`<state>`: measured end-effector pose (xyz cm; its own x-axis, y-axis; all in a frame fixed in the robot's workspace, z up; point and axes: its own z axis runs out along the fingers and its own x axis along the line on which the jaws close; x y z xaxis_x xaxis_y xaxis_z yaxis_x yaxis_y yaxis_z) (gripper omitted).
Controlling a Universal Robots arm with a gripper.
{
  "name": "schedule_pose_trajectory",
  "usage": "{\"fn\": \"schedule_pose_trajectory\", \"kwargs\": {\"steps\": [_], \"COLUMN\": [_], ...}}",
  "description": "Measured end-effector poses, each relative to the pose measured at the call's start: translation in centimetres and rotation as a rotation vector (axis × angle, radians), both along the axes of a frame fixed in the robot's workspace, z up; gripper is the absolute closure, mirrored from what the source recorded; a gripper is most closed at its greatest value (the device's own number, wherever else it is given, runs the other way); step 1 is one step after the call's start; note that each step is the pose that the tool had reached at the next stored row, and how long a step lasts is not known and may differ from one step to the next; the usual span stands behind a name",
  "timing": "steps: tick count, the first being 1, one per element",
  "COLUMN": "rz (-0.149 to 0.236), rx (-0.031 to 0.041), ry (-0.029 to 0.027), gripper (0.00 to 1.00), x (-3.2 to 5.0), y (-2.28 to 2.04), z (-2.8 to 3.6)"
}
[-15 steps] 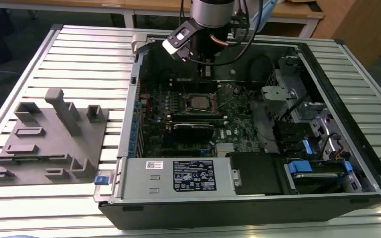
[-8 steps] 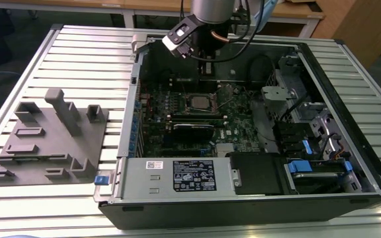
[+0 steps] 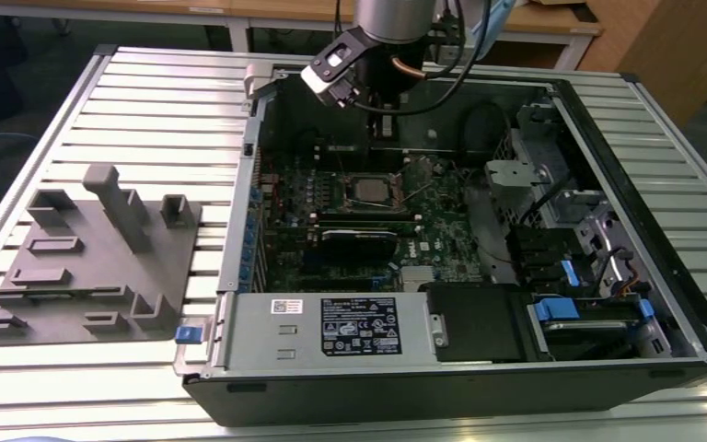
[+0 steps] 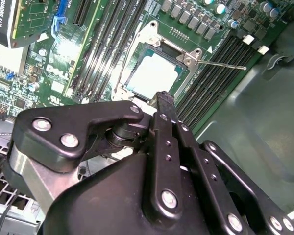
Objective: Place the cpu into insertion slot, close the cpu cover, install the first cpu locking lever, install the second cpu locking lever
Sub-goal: 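Close the cpu cover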
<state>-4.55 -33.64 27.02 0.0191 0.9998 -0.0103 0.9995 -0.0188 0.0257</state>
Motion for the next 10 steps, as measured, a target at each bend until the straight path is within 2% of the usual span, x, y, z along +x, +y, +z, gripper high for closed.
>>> {"fn": "schedule_pose_trajectory", "kwargs": {"steps": [5,10], "rz": [0.000,0.000], "rx": [0.0005,0.0004], "ry": [-0.0002,-0.0001], "gripper": [0.89,0.89], "x": [0.20,0.94], "y": [0.00,0.02], "z": [-0.02,-0.03]}}
